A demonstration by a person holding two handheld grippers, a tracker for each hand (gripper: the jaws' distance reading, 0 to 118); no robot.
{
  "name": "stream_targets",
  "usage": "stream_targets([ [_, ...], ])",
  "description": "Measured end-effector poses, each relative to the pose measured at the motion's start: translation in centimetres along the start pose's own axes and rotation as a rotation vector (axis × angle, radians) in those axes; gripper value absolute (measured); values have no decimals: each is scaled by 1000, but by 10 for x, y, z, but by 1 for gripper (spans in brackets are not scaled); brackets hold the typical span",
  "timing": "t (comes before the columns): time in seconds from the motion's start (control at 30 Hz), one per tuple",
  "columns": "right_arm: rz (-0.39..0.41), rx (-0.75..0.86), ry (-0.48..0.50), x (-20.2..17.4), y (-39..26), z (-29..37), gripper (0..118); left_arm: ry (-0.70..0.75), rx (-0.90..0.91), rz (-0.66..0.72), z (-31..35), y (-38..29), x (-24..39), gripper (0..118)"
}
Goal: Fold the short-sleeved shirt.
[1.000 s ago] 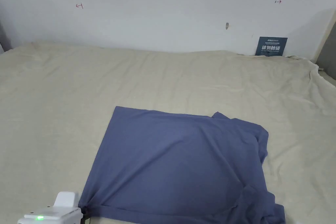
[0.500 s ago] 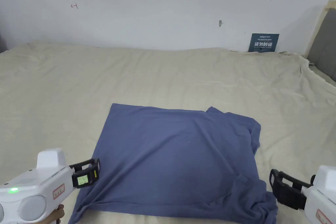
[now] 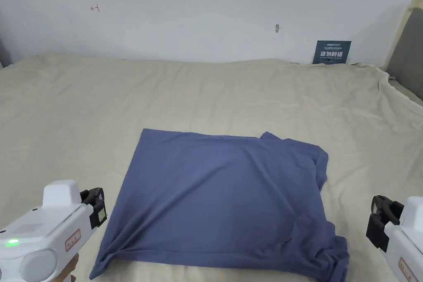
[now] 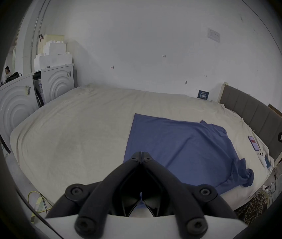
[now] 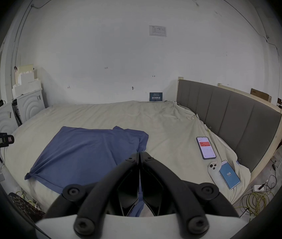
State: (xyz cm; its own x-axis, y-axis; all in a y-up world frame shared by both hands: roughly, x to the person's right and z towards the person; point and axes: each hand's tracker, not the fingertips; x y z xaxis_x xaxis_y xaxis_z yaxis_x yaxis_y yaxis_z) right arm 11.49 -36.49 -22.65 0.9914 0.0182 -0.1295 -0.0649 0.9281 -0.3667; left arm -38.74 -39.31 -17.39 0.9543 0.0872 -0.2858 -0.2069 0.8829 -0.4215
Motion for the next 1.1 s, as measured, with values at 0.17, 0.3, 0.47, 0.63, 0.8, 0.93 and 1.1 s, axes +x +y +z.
stream_targets([
  [0.17,-13,0,11,0,-1,-1,0,0,-45,-6,-4,-4,-1,0],
  [0.3,-22,-8,13,-2,-1,-1,0,2,-139,18,-18,-13,-7,0],
  [0.47,-24,-28,11,0,-5,-5,0,52,-304,19,-43,-34,-15,54],
  [0.63,-26,-52,14,2,-11,-14,0,70,-439,51,-71,-65,-26,95],
  [0.8,-32,-77,20,4,-17,-23,0,114,-532,54,-93,-92,-32,84],
  [0.93,-32,-95,22,3,-19,-24,0,98,-547,62,-101,-106,-34,73],
  [1.1,-34,-115,15,10,-24,-29,0,25,-491,87,-93,-94,-34,18],
])
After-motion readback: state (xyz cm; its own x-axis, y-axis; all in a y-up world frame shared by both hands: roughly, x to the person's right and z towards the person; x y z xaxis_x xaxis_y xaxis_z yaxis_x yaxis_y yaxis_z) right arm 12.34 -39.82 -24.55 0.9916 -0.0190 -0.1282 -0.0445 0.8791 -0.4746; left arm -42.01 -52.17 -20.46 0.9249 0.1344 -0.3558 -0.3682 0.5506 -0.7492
